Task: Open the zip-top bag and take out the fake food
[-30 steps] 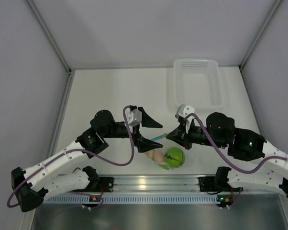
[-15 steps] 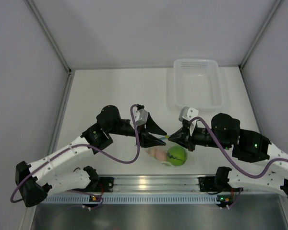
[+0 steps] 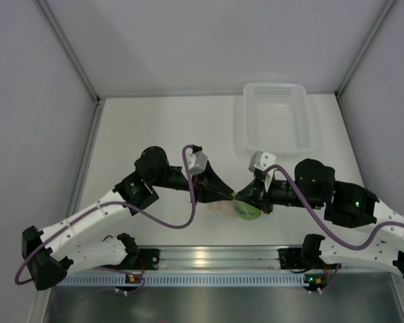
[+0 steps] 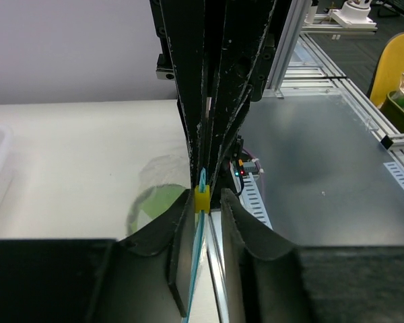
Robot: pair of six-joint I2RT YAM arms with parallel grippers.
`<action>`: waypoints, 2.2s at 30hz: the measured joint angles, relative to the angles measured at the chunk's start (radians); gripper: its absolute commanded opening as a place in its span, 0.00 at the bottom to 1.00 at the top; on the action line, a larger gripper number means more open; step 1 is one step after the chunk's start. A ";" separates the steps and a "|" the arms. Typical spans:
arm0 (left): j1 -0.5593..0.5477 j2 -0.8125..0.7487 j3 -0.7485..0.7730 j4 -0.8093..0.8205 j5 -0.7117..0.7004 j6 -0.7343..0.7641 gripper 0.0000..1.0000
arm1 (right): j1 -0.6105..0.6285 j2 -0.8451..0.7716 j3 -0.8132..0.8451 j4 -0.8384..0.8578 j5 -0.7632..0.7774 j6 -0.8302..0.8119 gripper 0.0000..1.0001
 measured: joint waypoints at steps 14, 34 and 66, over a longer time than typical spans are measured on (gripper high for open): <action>0.001 0.006 0.002 0.000 -0.003 0.001 0.00 | 0.000 -0.001 0.000 0.000 -0.006 0.000 0.00; 0.016 -0.021 -0.082 -0.001 -0.023 0.066 0.00 | 0.000 -0.022 0.061 -0.093 0.101 -0.034 0.00; 0.020 -0.190 -0.394 0.133 -0.157 -0.013 0.07 | 0.000 -0.109 0.235 -0.240 0.301 -0.039 0.00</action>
